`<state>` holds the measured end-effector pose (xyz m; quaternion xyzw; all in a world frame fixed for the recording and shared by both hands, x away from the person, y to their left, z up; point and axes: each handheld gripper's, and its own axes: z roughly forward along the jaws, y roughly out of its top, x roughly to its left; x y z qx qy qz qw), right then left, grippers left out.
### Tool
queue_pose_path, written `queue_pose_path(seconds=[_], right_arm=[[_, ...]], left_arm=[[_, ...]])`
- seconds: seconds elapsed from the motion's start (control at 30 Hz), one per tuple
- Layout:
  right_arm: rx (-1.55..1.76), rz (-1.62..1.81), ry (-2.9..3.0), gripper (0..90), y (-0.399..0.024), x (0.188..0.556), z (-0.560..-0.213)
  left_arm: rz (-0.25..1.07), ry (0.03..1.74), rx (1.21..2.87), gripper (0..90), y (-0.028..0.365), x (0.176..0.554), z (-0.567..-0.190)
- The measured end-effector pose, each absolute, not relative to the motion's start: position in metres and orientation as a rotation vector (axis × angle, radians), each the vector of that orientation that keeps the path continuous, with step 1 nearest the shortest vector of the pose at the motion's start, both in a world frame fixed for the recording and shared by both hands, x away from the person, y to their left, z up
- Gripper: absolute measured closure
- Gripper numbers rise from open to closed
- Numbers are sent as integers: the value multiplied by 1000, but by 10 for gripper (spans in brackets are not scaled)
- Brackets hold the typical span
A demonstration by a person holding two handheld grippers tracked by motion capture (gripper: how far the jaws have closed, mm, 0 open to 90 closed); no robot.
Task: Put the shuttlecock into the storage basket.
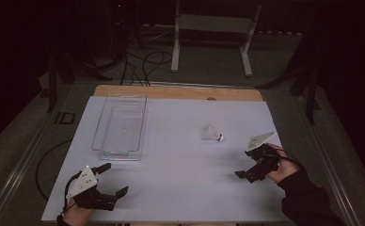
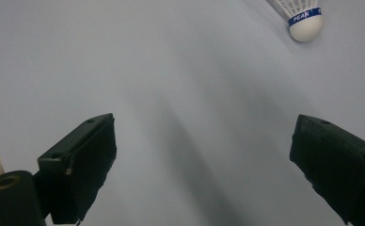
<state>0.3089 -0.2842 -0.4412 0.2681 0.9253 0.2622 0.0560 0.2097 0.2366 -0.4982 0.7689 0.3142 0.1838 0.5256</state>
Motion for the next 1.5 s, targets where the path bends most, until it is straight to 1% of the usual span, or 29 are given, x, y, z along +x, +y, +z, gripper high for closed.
queue_pose_path(seconds=[0.4, 0.73, 0.87, 1.1, 1.5], right_arm=[[708, 757, 2827, 76, -282, 322, -444], [729, 709, 2865, 76, -278, 333, -443], [750, 731, 2832, 91, -277, 336, -442], [768, 746, 2821, 91, -278, 346, -439], [782, 648, 2822, 91, -274, 368, -436]], left_arm=[[435, 749, 1841, 2, 236, 210, -499], [435, 755, 1839, 2, 237, 210, -499], [433, 753, 1842, 2, 236, 210, -500], [427, 756, 1836, 2, 237, 210, -499], [422, 754, 1841, 2, 236, 211, -500]])
